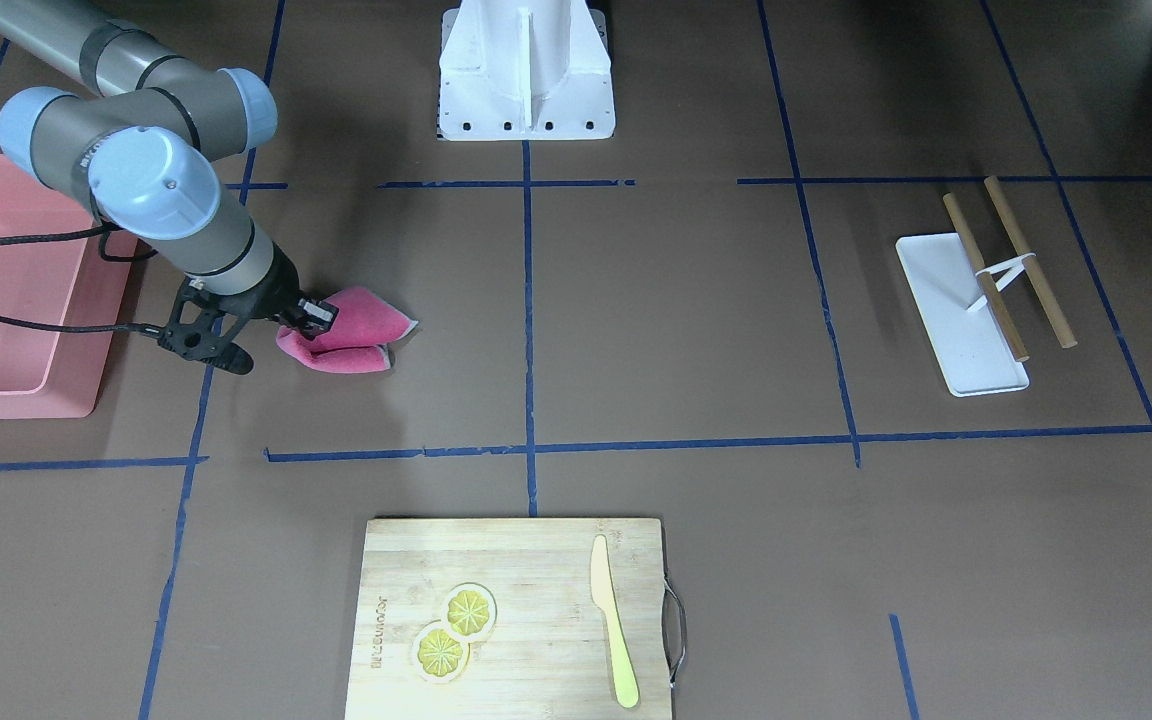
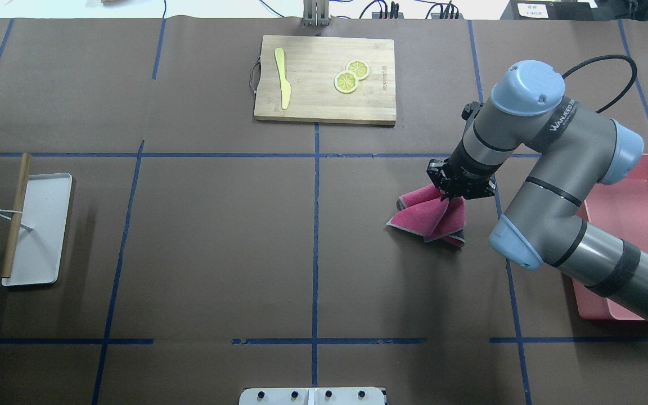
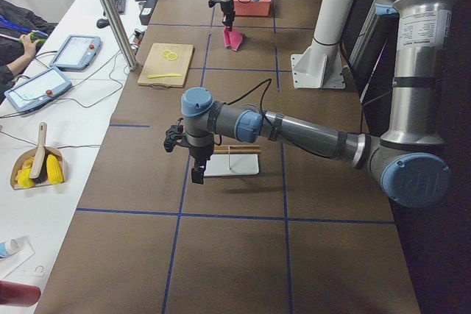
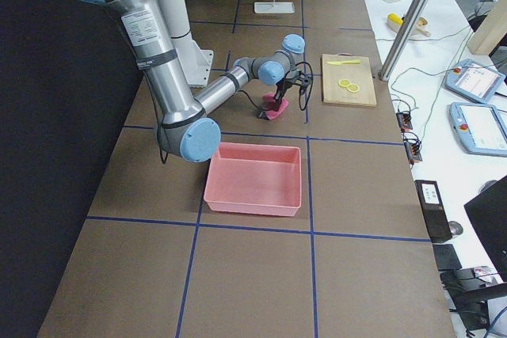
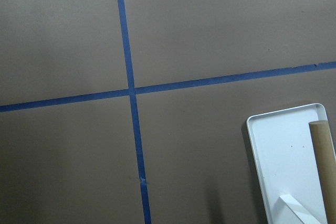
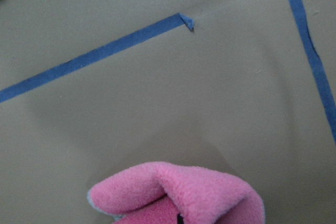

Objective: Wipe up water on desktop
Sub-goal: 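Lift the cloth with the right gripper and release it into the pink bin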

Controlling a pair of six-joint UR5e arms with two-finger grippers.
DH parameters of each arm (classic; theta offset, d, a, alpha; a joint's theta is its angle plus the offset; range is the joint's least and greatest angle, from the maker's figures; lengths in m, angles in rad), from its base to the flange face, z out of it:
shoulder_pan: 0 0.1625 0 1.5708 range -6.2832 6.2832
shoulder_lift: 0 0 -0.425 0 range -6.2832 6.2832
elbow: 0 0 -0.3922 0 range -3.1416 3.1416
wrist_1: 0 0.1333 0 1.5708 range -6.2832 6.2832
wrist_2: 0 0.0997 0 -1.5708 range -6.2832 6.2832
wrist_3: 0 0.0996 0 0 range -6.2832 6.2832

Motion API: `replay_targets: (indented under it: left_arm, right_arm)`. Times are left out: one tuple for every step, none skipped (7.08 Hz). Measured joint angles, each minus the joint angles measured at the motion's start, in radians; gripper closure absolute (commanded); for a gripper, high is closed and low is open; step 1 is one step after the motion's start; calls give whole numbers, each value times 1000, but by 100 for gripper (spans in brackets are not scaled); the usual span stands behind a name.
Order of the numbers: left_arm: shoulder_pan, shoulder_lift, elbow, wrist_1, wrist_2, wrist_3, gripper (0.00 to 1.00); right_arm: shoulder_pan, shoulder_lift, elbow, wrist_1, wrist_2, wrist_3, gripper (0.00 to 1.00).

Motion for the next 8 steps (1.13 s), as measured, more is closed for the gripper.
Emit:
replay_targets:
  left_arm:
    - [0,0,1,0,0,0,0]
    - [0,1,2,0,0,0,0]
    - [0,1,3,0,0,0,0]
    - [0,1,4,0,0,0,0]
    - [0,2,4,0,0,0,0]
    - [0,2,4,0,0,0,0]
    - [0,3,3,0,0,0,0]
    - [-2,4,4,1,0,6,0]
  right_arm:
    - [22,-4,12,-3,6,-3,100]
    - [60,-6,39,-27,30,-5,100]
    - [114,-9,84,-77,72,-15,100]
    - [170,-19,151,-143,102,-47,100]
    - [213,-35,225,-219,114,-92,100]
    - [246,-48,311,-319,118,-140,100]
    - [269,-55,394,-427,118,-182,100]
    - [291,-59,465,-534,115,-245,100]
